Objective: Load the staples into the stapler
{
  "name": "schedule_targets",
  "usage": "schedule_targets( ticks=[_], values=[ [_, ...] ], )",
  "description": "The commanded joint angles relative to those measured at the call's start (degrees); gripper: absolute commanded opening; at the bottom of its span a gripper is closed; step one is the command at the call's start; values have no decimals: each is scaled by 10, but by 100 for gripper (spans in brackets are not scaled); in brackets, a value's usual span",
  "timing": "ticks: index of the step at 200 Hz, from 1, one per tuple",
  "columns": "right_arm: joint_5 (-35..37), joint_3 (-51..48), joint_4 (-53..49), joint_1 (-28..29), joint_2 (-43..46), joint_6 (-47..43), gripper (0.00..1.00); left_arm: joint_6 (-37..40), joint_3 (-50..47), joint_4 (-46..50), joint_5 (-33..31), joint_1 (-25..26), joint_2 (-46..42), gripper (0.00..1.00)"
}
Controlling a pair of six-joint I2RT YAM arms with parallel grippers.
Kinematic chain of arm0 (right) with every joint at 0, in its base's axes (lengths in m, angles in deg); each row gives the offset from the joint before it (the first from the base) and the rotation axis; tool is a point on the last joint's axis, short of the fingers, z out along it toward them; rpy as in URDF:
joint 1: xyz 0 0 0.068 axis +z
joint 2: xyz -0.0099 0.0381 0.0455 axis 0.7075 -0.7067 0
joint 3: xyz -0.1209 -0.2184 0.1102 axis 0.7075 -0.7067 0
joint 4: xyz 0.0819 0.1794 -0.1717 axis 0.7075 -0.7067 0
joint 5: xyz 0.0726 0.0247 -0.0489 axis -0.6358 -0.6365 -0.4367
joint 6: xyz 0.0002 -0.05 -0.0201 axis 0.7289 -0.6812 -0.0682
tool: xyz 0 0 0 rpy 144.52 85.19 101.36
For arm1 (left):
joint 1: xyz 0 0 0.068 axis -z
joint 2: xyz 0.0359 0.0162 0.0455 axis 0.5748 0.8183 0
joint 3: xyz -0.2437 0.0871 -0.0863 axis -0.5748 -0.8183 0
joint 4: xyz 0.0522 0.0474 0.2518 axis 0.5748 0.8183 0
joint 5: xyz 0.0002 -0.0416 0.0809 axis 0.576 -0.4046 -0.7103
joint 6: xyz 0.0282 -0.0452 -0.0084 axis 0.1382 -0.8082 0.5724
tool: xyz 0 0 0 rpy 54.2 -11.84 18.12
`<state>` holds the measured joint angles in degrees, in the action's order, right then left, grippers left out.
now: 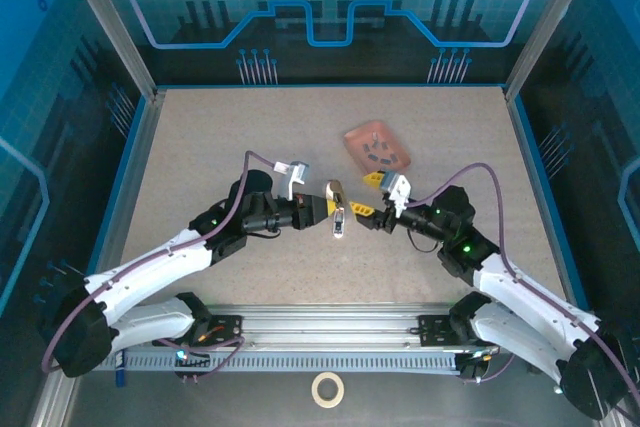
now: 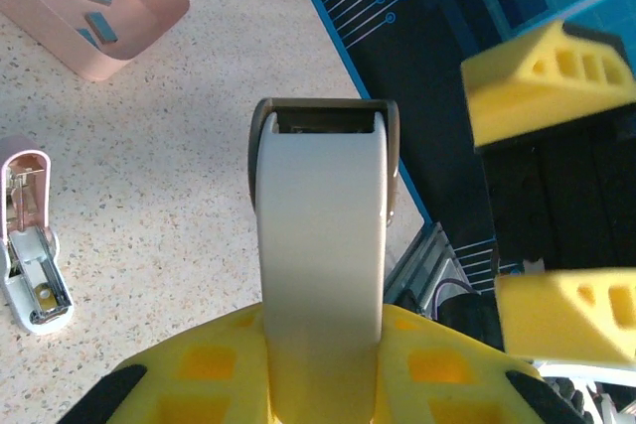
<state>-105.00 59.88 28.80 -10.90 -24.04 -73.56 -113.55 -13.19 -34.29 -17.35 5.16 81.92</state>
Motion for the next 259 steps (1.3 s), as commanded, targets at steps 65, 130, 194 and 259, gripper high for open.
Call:
schedule_targets(
  ticks=[65, 130, 194, 259],
  values=[
    [62, -14, 102, 57, -80, 17, 59, -15, 15, -31, 2, 3, 2, 12],
    [92, -25, 162, 62, -110, 26, 52, -30, 11, -52, 11, 4, 8, 11],
    [112, -53, 158, 62, -94, 7, 48, -45, 12, -63, 11, 4, 9, 12],
    [146, -33, 26, 60, -32, -94, 62, -11, 21, -22, 6, 4, 2, 12]
  ],
)
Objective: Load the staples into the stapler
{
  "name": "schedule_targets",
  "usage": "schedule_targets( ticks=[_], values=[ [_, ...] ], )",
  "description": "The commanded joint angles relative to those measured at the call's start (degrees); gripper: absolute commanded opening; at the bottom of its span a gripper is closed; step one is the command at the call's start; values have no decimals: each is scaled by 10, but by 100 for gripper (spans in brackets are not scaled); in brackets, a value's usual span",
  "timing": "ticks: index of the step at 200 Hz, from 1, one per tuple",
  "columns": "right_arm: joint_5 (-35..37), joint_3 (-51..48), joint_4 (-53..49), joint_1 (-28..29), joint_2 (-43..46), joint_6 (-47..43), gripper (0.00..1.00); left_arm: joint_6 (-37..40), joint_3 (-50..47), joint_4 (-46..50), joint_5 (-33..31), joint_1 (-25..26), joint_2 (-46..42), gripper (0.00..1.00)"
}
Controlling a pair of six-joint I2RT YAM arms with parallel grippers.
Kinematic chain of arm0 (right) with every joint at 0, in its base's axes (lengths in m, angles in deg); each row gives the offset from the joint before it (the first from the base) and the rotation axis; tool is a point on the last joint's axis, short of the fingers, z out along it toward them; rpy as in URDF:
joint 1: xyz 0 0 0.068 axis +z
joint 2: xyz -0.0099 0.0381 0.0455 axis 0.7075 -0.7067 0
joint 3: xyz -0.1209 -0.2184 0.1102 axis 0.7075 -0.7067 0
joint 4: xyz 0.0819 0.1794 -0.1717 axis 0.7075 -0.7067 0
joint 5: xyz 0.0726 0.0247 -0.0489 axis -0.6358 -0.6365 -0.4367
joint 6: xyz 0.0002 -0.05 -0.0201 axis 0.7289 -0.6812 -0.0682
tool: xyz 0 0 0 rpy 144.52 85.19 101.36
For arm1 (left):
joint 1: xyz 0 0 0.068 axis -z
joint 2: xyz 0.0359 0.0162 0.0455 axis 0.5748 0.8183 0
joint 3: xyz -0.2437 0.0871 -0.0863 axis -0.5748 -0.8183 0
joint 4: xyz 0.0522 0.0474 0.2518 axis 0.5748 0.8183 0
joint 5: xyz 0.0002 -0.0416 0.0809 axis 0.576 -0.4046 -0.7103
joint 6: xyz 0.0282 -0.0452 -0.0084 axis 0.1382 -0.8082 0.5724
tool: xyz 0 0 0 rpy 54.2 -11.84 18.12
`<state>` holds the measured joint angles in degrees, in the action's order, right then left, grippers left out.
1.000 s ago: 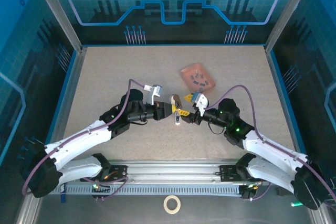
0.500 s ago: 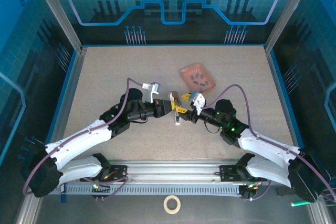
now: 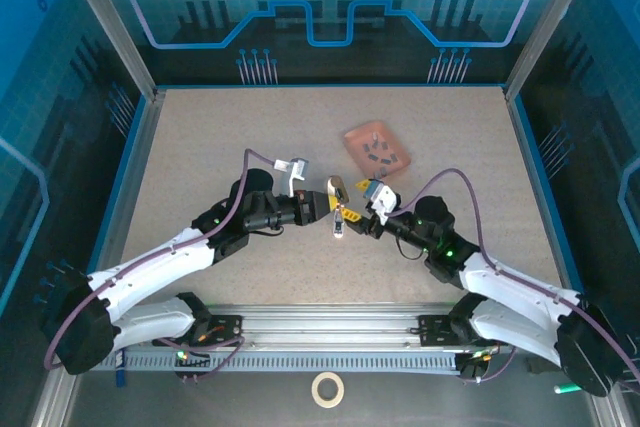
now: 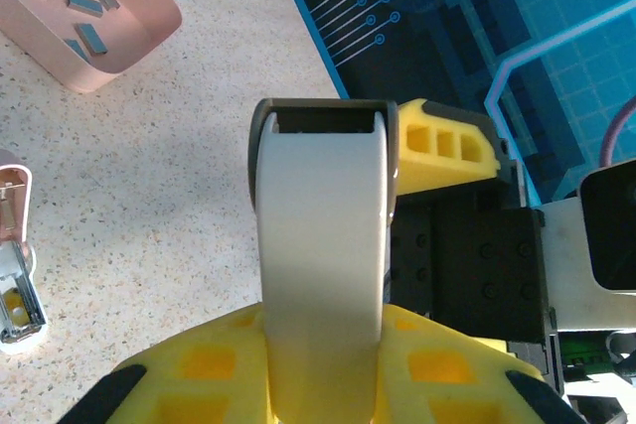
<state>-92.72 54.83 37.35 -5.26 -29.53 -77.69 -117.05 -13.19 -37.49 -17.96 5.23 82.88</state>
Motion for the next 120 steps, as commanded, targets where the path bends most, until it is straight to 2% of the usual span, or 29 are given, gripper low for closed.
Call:
schedule_targets(
  ticks=[1, 17, 38, 57, 86, 120],
  values=[
    [22, 19, -61, 3, 24, -52, 62, 27, 21, 11, 12, 4, -8, 12],
    [-20, 37, -105, -12, 35, -41, 61, 89, 22, 38, 8, 4, -20, 12],
    [-178, 61, -141, -68, 40, 13, 61, 195, 7, 50, 12, 4, -49, 14],
    [-274, 72, -163, -97, 32, 53, 61, 296, 5, 74, 31, 4, -70, 14],
    [-343, 99, -184, -101, 0, 70, 61, 422, 23, 138, 79, 3, -75, 13],
    [-426, 115, -107, -101, -43, 127, 61, 477, 39, 168, 92, 3, -62, 13]
  ],
)
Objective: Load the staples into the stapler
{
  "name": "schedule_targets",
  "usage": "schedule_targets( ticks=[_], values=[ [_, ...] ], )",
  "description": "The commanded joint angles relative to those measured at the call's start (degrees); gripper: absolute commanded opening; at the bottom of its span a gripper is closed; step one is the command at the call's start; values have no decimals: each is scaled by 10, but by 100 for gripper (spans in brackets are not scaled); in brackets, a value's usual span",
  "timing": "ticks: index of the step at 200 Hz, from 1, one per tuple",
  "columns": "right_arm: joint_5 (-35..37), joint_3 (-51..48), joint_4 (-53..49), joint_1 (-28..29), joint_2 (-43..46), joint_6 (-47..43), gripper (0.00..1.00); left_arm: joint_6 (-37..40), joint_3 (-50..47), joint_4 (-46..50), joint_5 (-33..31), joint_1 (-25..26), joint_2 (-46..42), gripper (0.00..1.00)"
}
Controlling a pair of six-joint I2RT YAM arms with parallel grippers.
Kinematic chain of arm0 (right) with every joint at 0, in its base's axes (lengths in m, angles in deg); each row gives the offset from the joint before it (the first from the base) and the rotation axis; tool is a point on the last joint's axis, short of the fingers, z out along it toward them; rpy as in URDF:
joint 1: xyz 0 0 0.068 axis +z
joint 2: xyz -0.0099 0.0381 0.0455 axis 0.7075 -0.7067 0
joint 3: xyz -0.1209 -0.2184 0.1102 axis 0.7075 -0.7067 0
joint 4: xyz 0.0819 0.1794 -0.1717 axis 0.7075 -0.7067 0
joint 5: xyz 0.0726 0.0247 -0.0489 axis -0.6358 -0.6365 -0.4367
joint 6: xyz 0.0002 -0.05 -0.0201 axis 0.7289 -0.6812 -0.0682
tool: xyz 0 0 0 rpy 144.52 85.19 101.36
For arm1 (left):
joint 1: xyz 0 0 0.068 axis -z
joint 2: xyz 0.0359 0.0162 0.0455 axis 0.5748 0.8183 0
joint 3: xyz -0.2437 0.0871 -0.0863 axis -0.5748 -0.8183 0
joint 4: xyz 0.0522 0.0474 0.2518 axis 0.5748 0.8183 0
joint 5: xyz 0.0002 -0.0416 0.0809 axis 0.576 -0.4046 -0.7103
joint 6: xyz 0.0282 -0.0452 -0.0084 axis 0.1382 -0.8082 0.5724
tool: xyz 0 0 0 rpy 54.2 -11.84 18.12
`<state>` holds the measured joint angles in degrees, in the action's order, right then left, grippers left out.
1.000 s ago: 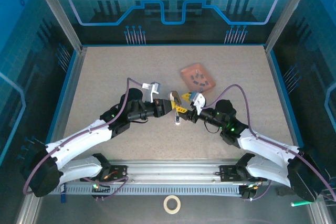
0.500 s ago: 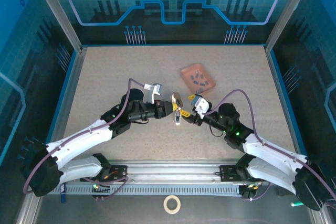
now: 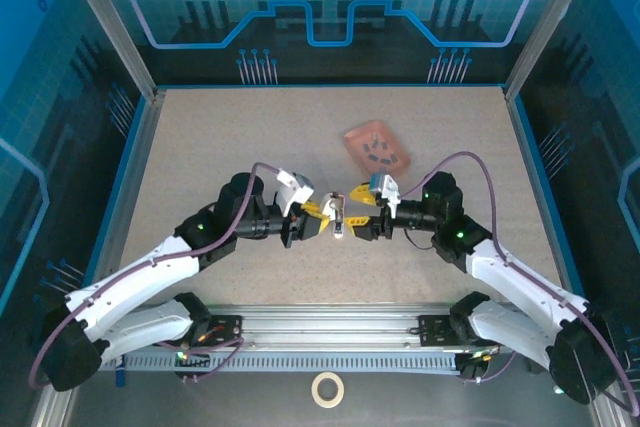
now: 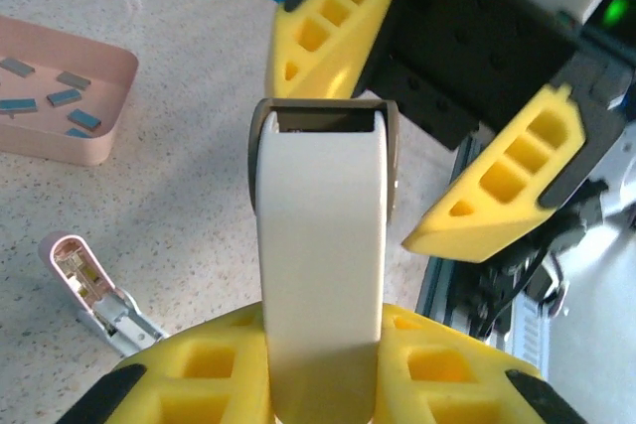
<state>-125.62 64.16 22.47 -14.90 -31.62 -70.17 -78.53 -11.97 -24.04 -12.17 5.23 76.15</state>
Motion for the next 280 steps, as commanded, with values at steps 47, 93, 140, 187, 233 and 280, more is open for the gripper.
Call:
schedule_targets(
  ticks=[47, 93, 140, 187, 233, 280],
  values=[
    [-142, 29, 74, -4, -56, 73, 46, 108, 31, 16, 66, 4, 24, 14],
    [-169, 36, 82, -4, -73, 86, 26, 140, 39, 20, 67, 3, 30, 18],
    [-138, 24, 110, -19, -69, 158, 4, 197, 31, 11, -8, 4, 5, 65],
    [-110, 38, 65, -29, -60, 214, 1, 357, -2, 6, -57, 5, -22, 71],
    [-118, 42, 61, -29, -57, 240, 0, 390, -7, -5, -87, 11, -7, 71],
    [-129, 43, 61, -29, -64, 252, 0, 367, -6, -57, -104, 16, 2, 70]
  ],
)
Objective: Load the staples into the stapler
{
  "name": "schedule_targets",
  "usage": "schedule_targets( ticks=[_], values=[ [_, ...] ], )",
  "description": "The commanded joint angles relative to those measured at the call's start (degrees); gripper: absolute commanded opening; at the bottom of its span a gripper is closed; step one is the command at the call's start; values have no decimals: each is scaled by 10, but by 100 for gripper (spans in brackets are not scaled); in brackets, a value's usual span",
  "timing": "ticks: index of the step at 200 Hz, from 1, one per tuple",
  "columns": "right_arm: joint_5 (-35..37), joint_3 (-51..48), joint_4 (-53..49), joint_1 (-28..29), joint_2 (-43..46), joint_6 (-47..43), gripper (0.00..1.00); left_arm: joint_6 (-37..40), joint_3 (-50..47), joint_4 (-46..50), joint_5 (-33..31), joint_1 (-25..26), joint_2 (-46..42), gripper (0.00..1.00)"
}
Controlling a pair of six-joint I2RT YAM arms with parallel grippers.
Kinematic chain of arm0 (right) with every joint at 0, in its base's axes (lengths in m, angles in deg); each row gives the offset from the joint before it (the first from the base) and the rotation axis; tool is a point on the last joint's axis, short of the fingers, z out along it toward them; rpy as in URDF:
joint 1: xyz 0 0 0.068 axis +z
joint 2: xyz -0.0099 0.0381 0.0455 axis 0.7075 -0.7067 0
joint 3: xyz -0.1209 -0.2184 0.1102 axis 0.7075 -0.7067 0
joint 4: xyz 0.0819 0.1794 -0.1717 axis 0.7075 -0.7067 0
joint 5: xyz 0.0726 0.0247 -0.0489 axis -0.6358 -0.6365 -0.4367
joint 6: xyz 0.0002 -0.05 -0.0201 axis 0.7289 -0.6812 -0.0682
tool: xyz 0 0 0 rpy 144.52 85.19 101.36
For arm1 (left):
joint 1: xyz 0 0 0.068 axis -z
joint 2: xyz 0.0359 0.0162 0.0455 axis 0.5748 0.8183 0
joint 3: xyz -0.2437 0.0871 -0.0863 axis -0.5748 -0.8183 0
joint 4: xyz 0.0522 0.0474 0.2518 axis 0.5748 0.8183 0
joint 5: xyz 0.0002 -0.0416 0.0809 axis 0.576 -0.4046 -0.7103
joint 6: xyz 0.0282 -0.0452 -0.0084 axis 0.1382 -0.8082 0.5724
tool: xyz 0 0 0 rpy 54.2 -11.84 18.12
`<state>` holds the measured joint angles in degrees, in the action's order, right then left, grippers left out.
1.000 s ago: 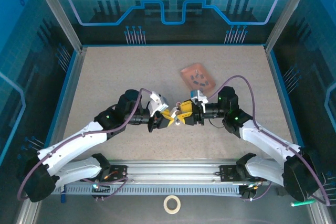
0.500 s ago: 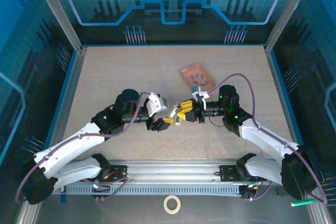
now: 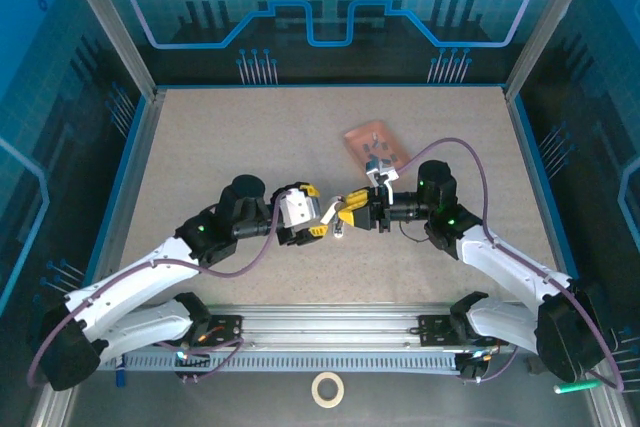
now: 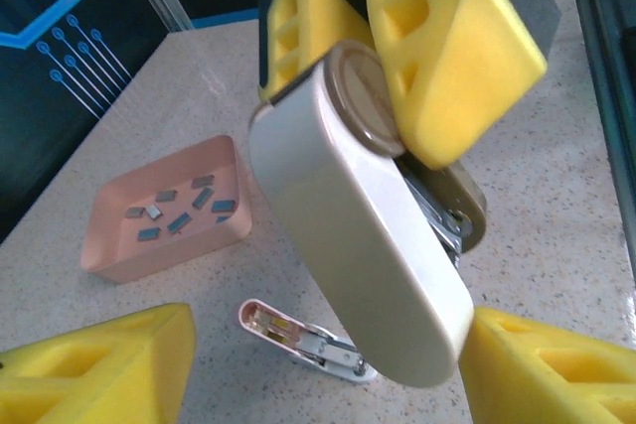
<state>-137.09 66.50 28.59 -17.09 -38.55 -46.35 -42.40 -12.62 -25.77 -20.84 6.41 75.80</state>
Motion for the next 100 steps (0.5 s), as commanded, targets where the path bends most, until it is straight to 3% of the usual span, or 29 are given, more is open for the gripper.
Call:
schedule_targets(
  ticks=[1, 100],
  values=[
    [-15, 20, -2, -7, 6, 13, 0, 5, 1, -40, -19, 4, 6, 70],
    [-35, 7, -73, -7, -11, -34, 0, 81, 68, 26, -98, 3, -16, 62]
  ],
)
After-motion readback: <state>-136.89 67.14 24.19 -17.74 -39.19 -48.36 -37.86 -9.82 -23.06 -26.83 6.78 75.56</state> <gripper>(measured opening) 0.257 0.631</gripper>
